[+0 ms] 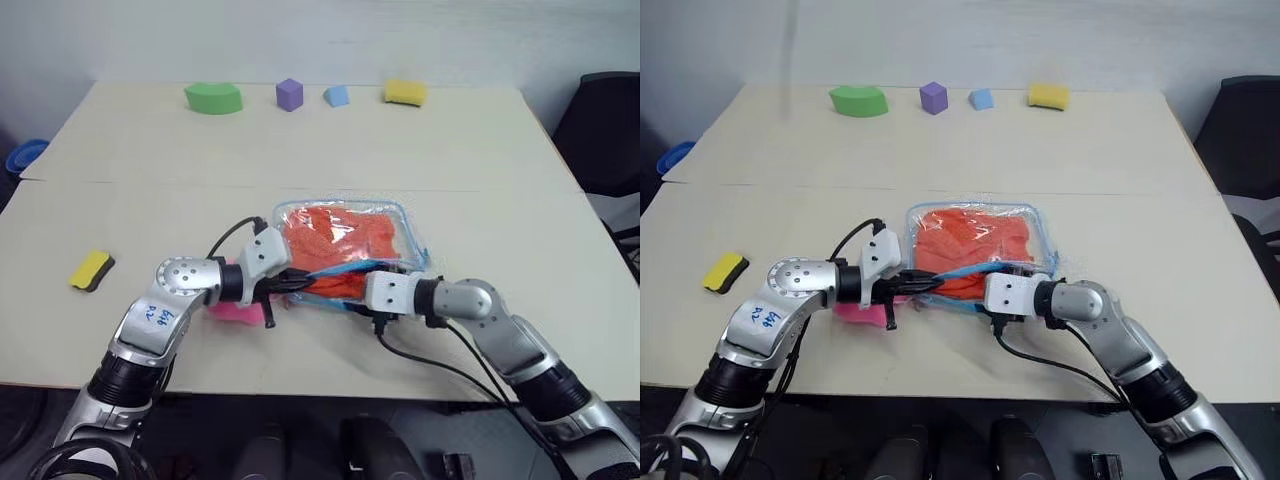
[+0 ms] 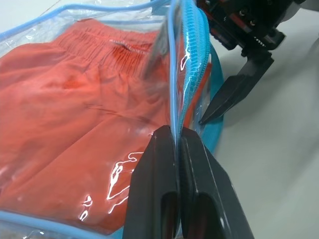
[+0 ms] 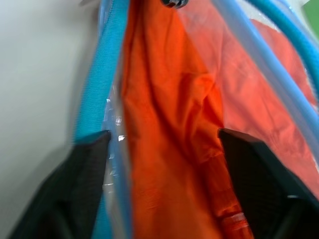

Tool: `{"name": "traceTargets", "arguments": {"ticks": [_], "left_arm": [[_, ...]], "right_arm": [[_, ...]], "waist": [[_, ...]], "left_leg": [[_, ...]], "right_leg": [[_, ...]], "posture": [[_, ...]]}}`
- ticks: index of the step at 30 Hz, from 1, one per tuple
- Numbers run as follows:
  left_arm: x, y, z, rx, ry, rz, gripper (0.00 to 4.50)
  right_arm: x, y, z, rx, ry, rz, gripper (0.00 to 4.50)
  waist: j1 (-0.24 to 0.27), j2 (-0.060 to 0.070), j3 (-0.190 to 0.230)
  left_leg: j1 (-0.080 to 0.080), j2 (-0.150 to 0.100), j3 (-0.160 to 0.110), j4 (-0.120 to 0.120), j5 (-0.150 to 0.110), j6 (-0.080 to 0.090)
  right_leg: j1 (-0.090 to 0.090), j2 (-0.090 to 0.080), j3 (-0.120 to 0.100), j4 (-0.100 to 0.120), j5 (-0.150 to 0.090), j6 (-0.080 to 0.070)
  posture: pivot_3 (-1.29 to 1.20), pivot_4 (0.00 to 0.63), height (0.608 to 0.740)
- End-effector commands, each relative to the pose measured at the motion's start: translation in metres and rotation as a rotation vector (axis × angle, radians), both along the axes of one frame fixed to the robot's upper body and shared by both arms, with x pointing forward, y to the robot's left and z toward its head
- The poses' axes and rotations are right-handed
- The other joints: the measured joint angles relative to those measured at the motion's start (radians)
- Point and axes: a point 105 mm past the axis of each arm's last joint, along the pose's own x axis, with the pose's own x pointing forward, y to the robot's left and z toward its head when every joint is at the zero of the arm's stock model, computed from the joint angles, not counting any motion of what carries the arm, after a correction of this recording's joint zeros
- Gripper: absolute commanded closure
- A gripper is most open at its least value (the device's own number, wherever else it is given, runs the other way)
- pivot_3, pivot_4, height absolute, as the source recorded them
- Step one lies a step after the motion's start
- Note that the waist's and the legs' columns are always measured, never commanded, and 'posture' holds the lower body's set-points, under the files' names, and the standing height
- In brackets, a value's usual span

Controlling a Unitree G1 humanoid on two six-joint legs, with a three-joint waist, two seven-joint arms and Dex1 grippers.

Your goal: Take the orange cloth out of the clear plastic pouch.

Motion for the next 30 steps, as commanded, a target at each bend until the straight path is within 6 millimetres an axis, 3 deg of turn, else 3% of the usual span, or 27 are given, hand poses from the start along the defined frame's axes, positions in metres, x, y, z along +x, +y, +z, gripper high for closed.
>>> {"name": "traceTargets", "arguments": {"ticks": [1, 5, 11, 18, 22, 25, 30], "left_arm": [[-0.008, -0.011, 0.016, -0.027, -0.059, -0.052, 4.5], [-0.01, -0.014, 0.018, -0.035, -0.058, -0.057, 4.5], [-0.009, -0.014, 0.017, -0.032, -0.057, -0.059, 4.5], [-0.005, -0.014, 0.018, -0.046, -0.053, -0.045, 4.5], [-0.002, -0.015, 0.021, -0.062, -0.055, -0.037, 4.5], [0.0, -0.015, 0.023, -0.072, -0.056, -0.031, 4.5], [0.002, -0.014, 0.025, -0.094, -0.046, -0.015, 4.5]], "right_arm": [[0.007, 0.002, 0.003, -0.029, -0.089, -0.004, 0.86], [0.01, 0.005, 0.0, -0.053, -0.12, 0.003, 0.86], [0.014, 0.012, 0.014, 0.003, -0.12, 0.007, 0.86], [0.015, 0.011, -0.007, -0.287, -0.26, 0.125, 0.86], [0.022, 0.014, -0.021, -0.355, -0.257, 0.135, 0.86], [0.027, 0.017, -0.029, -0.345, -0.216, 0.118, 1.45], [0.03, 0.016, -0.033, -0.35, -0.195, 0.115, 3.1]], "waist": [[-0.002, 0.0, 0.0], [-0.003, 0.0, 0.0], [-0.004, 0.0, 0.0], [-0.011, 0.0, 0.0], [-0.018, -0.002, -0.001], [-0.023, -0.003, -0.002], [-0.023, -0.003, -0.002]], "left_leg": [[0.0, 0.0, 0.0, 0.0, 0.0, 0.0], [0.0, 0.0, 0.0, 0.0, 0.0, 0.0], [0.0, 0.0, 0.0, 0.0, 0.0, 0.0], [0.001, 0.0, 0.0, 0.0, 0.0, 0.0], [0.002, 0.0, 0.0, 0.0, 0.0, -0.001], [0.005, 0.0, 0.0, 0.0, 0.001, -0.001], [0.006, 0.0, 0.0, 0.0, 0.001, -0.002]], "right_leg": [[0.0, 0.0, 0.0, 0.0, 0.0, 0.0], [0.0, 0.0, 0.0, 0.0, 0.0, 0.0], [0.0, 0.0, 0.0, 0.0, 0.0, 0.0], [0.0, 0.0, 0.0, 0.0, 0.0, 0.0], [0.002, 0.0, 0.0, 0.001, 0.0, 0.0], [0.003, 0.0, 0.0, 0.001, 0.0, 0.0], [0.003, 0.0, 0.0, 0.005, 0.0, 0.0]], "posture": [[0.0, 0.15, 0.74], [0.0, 0.15, 0.74], [0.0, 0.15, 0.74], [0.0, 0.15, 0.74], [0.0, 0.15, 0.74], [0.0, 0.15, 0.74], [0.0, 0.15, 0.74]]}}
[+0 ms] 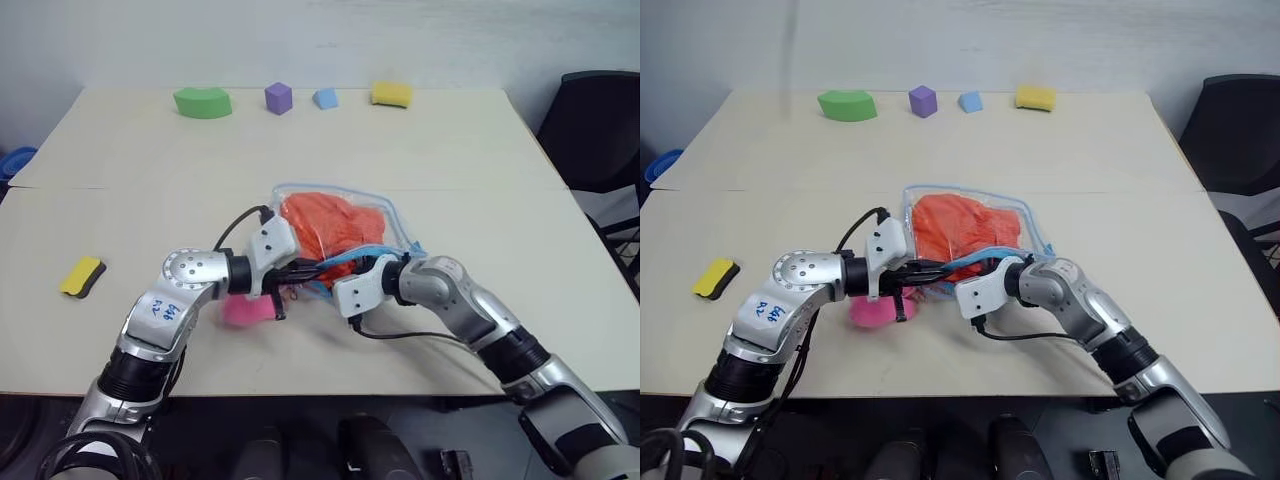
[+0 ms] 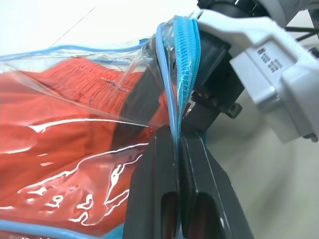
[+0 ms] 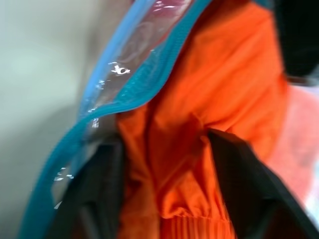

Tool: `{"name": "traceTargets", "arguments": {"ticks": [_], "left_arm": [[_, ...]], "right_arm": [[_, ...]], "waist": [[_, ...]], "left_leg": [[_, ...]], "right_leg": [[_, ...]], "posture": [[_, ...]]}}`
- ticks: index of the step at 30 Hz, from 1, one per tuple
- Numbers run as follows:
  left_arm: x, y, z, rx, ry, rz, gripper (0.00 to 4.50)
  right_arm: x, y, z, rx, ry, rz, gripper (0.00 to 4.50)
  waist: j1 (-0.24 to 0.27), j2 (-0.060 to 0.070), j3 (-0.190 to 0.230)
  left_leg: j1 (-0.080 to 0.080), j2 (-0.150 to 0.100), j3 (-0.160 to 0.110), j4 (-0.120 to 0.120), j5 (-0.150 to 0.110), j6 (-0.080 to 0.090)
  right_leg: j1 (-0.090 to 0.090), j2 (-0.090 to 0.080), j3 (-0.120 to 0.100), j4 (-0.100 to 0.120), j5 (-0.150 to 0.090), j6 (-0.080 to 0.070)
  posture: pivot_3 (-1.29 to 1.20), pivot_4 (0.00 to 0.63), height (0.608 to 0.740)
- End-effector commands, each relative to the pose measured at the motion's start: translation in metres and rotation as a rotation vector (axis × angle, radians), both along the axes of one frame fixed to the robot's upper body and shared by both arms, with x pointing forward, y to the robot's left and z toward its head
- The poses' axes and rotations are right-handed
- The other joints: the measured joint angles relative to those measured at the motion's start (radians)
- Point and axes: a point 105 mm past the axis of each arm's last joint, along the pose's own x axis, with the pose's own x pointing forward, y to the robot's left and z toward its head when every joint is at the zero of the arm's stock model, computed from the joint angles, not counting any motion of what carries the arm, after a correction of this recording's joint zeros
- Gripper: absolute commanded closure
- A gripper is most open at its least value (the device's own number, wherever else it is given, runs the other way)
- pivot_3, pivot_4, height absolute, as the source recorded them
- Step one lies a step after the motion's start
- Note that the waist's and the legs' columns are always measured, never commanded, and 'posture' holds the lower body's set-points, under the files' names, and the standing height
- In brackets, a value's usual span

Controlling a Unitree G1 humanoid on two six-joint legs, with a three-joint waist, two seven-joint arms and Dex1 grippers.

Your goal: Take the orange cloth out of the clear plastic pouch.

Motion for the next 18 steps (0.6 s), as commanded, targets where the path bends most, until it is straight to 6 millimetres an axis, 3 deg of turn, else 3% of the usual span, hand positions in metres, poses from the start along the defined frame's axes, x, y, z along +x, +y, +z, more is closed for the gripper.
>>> {"name": "traceTargets", "arguments": {"ticks": [1, 4, 5, 11, 18], "left_arm": [[0.0, -0.002, 0.012, -0.036, -0.027, -0.007, 4.5], [0.002, -0.001, 0.012, -0.058, -0.016, 0.012, 4.5], [0.003, -0.001, 0.012, -0.061, -0.015, 0.016, 4.5], [0.022, 0.003, 0.01, -0.075, -0.022, 0.114, 4.5], [0.049, 0.025, -0.009, 0.014, -0.078, 0.255, 4.5]], "right_arm": [[0.005, -0.015, -0.028, -0.086, 0.077, -0.062, 3.42], [0.004, -0.02, -0.031, -0.103, 0.085, -0.067, 4.39], [0.004, -0.021, -0.031, -0.107, 0.084, -0.068, 4.45], [-0.005, -0.028, -0.024, -0.109, 0.058, -0.041, 4.45], [-0.021, -0.037, 0.006, 0.048, 0.118, -0.062, 4.45]], "waist": [[0.001, 0.0, 0.0], [0.002, 0.0, 0.0], [0.002, 0.0, 0.0], [0.01, 0.0, 0.0], [0.013, 0.0, 0.0]], "left_leg": [[0.0, 0.0, 0.0, 0.0, 0.0, 0.0], [0.0, 0.0, 0.0, 0.0, 0.0, 0.0], [0.0, 0.0, 0.0, 0.0, 0.0, 0.0], [-0.001, -0.002, -0.001, 0.001, 0.0, 0.0], [-0.002, -0.002, -0.001, 0.001, 0.0, 0.0]], "right_leg": [[0.0, 0.0, 0.0, 0.0, 0.0, 0.0], [0.0, 0.0, 0.0, 0.0, 0.0, 0.0], [0.0, 0.0, 0.0, 0.0, 0.0, 0.0], [0.0, -0.002, 0.0, 0.0, 0.0, 0.0], [-0.001, -0.002, 0.0, -0.002, 0.0, 0.0]], "posture": [[0.0, 0.15, 0.74], [0.0, 0.15, 0.74], [0.0, 0.15, 0.74], [0.0, 0.15, 0.74], [0.0, 0.15, 0.74]]}}
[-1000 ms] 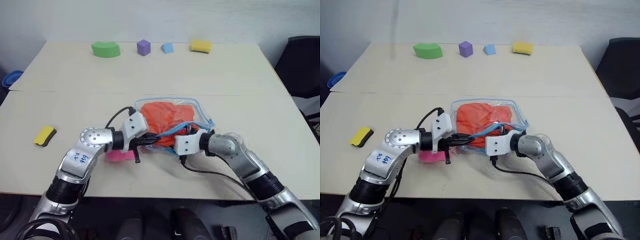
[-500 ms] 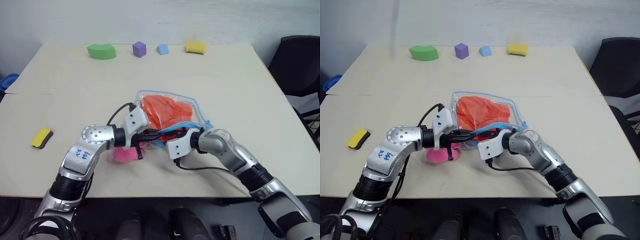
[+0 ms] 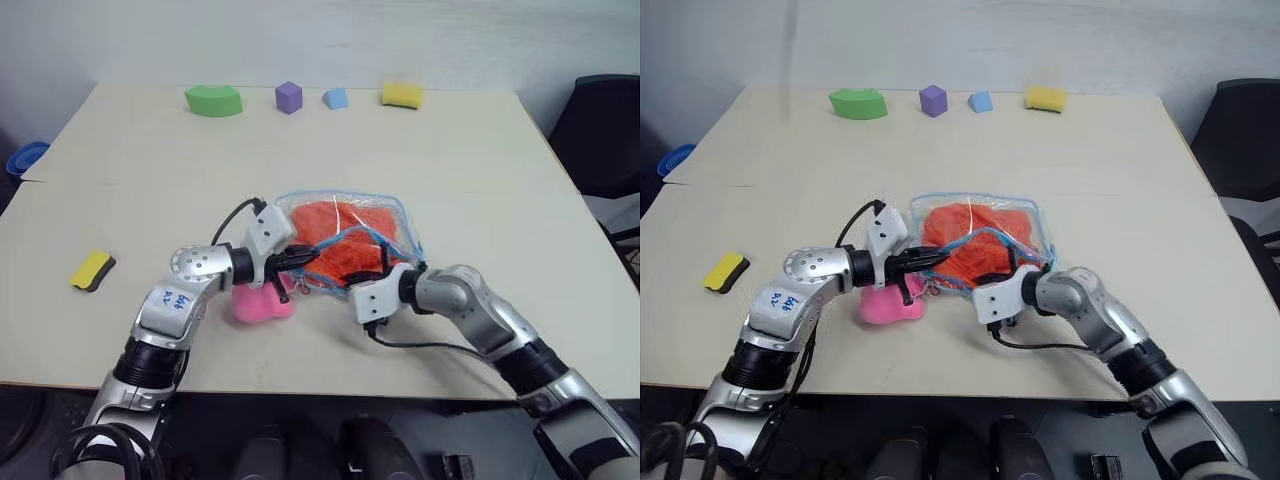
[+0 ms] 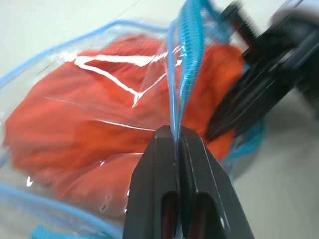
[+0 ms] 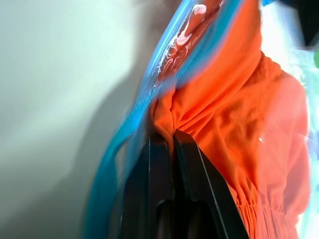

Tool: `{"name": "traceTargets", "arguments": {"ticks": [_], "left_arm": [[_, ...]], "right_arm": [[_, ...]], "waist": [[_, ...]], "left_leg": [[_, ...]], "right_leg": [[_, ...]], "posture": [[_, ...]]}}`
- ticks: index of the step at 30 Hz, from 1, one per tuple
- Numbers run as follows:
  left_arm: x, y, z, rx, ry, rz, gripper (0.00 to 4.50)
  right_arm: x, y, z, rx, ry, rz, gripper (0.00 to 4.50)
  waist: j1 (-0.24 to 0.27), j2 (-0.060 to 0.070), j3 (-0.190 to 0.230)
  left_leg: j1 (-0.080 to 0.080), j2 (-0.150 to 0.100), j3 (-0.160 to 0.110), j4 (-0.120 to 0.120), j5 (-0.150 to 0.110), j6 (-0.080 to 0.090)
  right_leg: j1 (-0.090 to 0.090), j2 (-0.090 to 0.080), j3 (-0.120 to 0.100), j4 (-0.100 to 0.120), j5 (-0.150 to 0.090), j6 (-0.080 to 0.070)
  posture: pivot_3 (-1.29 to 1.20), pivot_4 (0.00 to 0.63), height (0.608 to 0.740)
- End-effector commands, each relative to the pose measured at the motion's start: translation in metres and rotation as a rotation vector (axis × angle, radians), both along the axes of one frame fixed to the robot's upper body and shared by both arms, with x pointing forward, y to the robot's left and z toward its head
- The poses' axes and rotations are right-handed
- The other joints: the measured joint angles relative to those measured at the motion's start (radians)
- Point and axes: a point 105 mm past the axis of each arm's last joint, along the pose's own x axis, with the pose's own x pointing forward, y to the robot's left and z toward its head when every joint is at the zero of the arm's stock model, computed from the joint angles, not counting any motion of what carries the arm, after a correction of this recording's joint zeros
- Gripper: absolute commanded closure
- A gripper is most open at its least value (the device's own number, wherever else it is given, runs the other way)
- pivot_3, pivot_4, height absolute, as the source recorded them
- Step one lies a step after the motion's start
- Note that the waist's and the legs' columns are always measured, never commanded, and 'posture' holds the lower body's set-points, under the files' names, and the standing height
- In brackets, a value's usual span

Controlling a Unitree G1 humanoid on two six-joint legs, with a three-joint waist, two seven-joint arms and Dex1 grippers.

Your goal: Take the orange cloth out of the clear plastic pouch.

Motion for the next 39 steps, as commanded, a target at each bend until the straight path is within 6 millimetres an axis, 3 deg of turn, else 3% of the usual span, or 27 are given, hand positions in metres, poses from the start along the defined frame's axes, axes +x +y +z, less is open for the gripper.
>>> {"name": "traceTargets", "arguments": {"ticks": [1, 7, 14, 20, 28, 34, 39], "left_arm": [[0.015, 0.015, 0.004, 0.021, -0.063, 0.088, 4.5], [0.019, 0.016, -0.001, 0.037, -0.08, 0.096, 4.5], [0.028, 0.01, 0.006, 0.009, -0.1, 0.112, 4.5], [0.037, 0.018, 0.014, 0.008, -0.117, 0.16, 4.5], [0.036, 0.031, 0.012, 0.044, -0.124, 0.187, 4.5], [0.039, 0.067, 0.005, 0.124, -0.116, 0.252, 4.5], [0.032, 0.081, 0.0, 0.173, -0.108, 0.23, 4.5]], "right_arm": [[-0.008, -0.01, 0.014, 0.042, 0.034, -0.022, 4.45], [-0.022, -0.014, 0.023, 0.152, 0.156, -0.05, 4.45], [-0.071, -0.027, 0.0, -0.014, 0.29, 0.135, 4.45], [-0.099, -0.057, -0.008, -0.134, 0.364, 0.181, 4.45], [-0.109, -0.081, -0.013, -0.191, 0.397, 0.143, 4.45], [-0.118, -0.121, -0.013, -0.235, 0.45, 0.022, 4.45], [-0.118, -0.153, -0.004, -0.19, 0.465, -0.13, 4.45]], "waist": [[-0.001, 0.0, 0.0], [-0.006, 0.0, 0.0], [0.001, 0.0, 0.0], [0.015, 0.0, 0.0], [0.017, 0.0, 0.001], [0.018, 0.0, 0.001], [0.018, 0.0, 0.001]], "left_leg": [[0.0, 0.0, 0.0, 0.0, 0.0, 0.0], [-0.001, 0.0, 0.0, -0.001, 0.0, 0.0], [-0.001, 0.0, 0.0, -0.001, 0.0, 0.001], [-0.001, 0.0, 0.0, -0.001, 0.0, 0.001], [-0.001, 0.0, 0.0, -0.001, 0.0, 0.0], [-0.001, 0.0, 0.0, -0.001, 0.0, 0.001], [0.001, 0.001, 0.0, -0.002, 0.0, 0.001]], "right_leg": [[0.0, 0.0, 0.0, 0.0, 0.0, 0.0], [-0.001, 0.0, 0.0, 0.0, 0.0, 0.0], [0.0, 0.0, 0.0, -0.002, 0.0, 0.0], [-0.001, 0.0, 0.0, -0.003, 0.0, 0.0], [0.0, 0.001, 0.0, -0.003, 0.0, 0.0], [0.001, 0.001, 0.0, -0.003, 0.0, 0.0], [0.002, 0.001, 0.0, -0.004, 0.0, 0.0]], "posture": [[0.0, 0.15, 0.74], [0.0, 0.15, 0.74], [0.0, 0.15, 0.74], [0.0, 0.15, 0.74], [0.0, 0.15, 0.74], [0.0, 0.15, 0.74], [0.0, 0.15, 0.74]]}}
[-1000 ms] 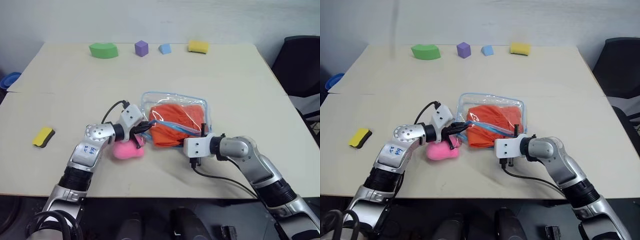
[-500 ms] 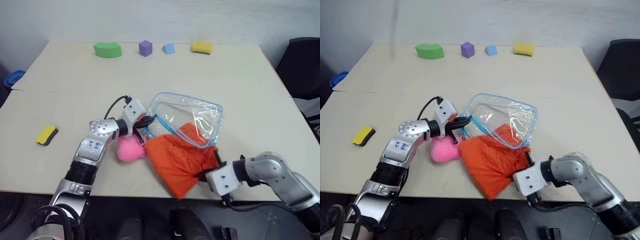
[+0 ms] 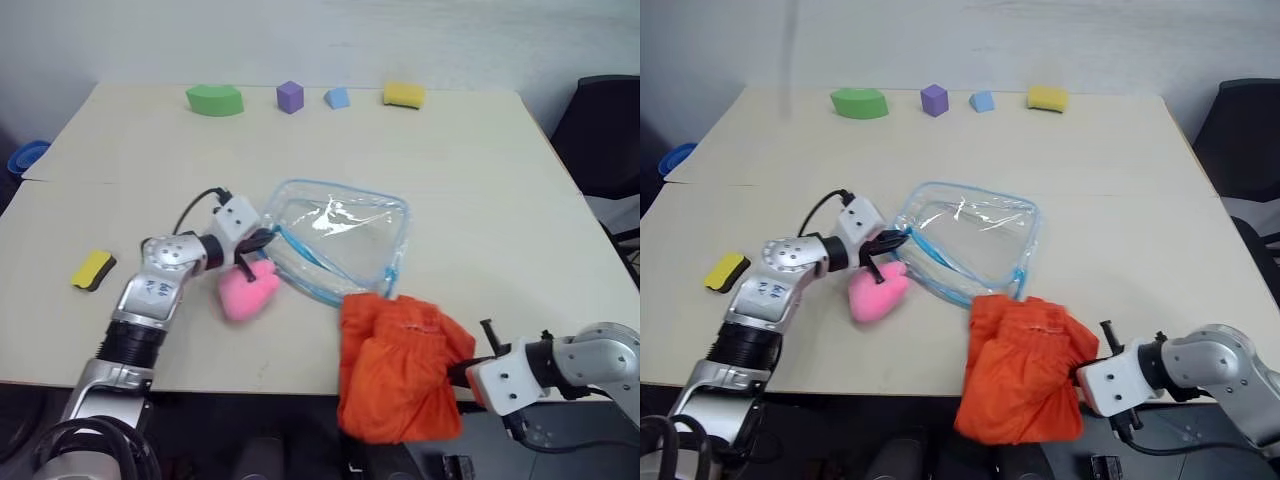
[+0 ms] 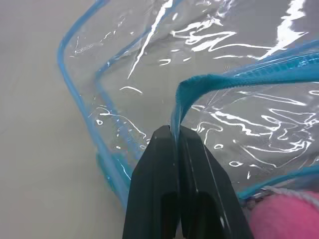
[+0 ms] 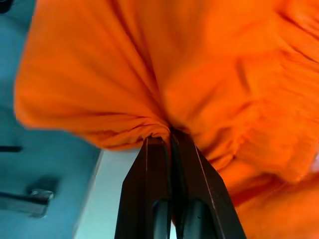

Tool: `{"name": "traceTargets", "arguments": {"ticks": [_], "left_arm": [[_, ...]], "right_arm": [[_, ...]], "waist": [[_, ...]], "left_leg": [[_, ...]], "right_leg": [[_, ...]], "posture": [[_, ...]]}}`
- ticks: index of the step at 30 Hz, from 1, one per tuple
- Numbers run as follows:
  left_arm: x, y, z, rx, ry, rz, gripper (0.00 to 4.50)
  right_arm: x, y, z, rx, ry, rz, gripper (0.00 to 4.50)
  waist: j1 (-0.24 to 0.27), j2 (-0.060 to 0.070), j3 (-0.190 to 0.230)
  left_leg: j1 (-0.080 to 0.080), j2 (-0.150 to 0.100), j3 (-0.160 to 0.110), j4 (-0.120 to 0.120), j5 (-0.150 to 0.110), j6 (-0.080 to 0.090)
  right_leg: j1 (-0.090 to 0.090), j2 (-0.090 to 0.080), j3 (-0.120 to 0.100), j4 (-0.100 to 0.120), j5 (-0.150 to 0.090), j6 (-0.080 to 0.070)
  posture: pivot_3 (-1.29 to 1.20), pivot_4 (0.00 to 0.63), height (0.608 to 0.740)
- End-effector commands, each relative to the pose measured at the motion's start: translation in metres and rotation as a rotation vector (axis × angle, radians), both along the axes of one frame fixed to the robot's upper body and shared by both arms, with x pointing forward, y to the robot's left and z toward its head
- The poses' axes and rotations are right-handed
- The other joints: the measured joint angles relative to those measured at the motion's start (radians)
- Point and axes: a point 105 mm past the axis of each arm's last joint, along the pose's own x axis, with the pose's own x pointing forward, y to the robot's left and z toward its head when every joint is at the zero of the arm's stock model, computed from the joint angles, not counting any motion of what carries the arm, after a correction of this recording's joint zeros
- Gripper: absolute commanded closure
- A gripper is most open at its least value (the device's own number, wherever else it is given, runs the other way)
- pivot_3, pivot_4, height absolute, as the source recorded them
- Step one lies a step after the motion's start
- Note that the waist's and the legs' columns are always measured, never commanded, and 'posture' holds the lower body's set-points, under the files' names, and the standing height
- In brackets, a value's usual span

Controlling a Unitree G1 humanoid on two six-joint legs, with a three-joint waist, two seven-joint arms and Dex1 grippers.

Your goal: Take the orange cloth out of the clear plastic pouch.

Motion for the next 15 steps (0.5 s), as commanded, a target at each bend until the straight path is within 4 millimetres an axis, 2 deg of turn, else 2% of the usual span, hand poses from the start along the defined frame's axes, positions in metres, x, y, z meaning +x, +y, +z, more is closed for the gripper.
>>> {"name": "traceTargets", "arguments": {"ticks": [1, 4, 9, 12, 15], "left_arm": [[-0.007, 0.01, -0.002, 0.03, 0.004, -0.014, 4.5], [-0.026, 0.001, -0.007, 0.035, 0.041, -0.128, 4.5], [-0.055, -0.007, -0.02, 0.113, 0.097, -0.262, 4.5], [-0.059, -0.008, -0.021, 0.114, 0.103, -0.263, 4.5], [-0.059, -0.011, -0.023, 0.113, 0.102, -0.263, 4.5]], "right_arm": [[0.007, -0.025, 0.014, -0.002, -0.027, -0.123, 4.45], [0.026, -0.039, 0.03, 0.161, -0.067, -0.338, 4.45], [0.078, -0.085, 0.061, 0.367, -0.303, -0.746, 4.45], [0.089, -0.095, 0.069, 0.476, -0.339, -0.886, 4.45], [0.089, -0.094, 0.059, 0.5, -0.319, -0.946, 4.45]], "waist": [[0.001, 0.0, 0.0], [-0.003, 0.0, 0.0], [-0.005, 0.001, 0.0], [-0.002, 0.003, 0.0], [0.0, 0.003, 0.0]], "left_leg": [[0.0, 0.0, 0.0, 0.0, 0.0, 0.0], [0.0, 0.0, 0.0, 0.0, 0.0, 0.0], [0.001, 0.001, 0.0, 0.0, 0.0, 0.0], [0.0, 0.001, 0.0, -0.001, 0.0, 0.0], [-0.001, 0.001, 0.0, -0.001, -0.002, 0.004]], "right_leg": [[0.0, 0.0, 0.0, 0.0, 0.0, 0.0], [0.001, 0.0, 0.0, 0.0, 0.0, 0.0], [0.0, 0.0, 0.0, 0.0, 0.0, 0.0], [0.0, 0.0, 0.0, 0.0, 0.0, 0.0], [-0.001, 0.0, 0.0, 0.0, 0.0, 0.0]], "posture": [[0.0, 0.15, 0.74], [0.0, 0.15, 0.74], [0.0, 0.15, 0.74], [0.0, 0.15, 0.74], [0.0, 0.15, 0.74]]}}
